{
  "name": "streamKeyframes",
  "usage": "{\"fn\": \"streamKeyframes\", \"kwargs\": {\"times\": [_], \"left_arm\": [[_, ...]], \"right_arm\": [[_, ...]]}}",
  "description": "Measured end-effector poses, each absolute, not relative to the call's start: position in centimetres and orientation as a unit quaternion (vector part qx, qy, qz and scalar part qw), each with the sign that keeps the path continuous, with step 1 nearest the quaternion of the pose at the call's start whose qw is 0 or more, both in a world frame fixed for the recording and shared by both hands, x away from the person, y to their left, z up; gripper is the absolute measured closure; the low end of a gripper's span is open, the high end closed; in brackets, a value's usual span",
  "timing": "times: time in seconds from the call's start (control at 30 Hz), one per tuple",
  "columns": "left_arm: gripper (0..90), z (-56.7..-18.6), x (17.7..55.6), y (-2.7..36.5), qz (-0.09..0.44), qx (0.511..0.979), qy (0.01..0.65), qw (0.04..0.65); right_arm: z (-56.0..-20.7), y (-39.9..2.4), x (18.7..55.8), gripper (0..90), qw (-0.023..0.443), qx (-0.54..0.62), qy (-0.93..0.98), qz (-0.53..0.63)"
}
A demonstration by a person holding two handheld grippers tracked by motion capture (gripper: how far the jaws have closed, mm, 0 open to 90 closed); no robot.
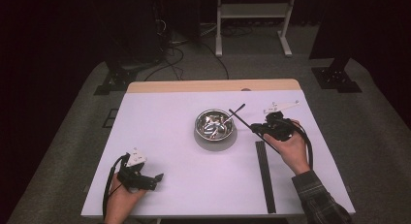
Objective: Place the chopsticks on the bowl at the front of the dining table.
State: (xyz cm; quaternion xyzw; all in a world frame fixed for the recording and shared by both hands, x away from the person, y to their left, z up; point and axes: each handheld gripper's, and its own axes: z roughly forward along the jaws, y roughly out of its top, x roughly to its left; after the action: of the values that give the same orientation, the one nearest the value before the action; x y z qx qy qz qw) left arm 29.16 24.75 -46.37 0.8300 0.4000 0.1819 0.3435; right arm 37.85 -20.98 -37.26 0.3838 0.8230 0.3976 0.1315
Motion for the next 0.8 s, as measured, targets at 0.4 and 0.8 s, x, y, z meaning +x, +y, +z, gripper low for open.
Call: {"fn": "streamKeyframes", "kwargs": {"times": [0.4, 0.8], "left_arm": [[0.0, -46.4, 29.2, 24.8, 0.183, 0.83, 0.399, 0.344], [0.0, -46.4, 29.2, 24.8, 0.182, 0.83, 0.4, 0.344]], "right_arm": [[-37.1, -19.5, 38.9, 85.4, 0.128, 0.376, 0.826, 0.4], [-37.1, -17.8, 40.3, 85.3, 0.124, 0.374, 0.828, 0.399]]}}
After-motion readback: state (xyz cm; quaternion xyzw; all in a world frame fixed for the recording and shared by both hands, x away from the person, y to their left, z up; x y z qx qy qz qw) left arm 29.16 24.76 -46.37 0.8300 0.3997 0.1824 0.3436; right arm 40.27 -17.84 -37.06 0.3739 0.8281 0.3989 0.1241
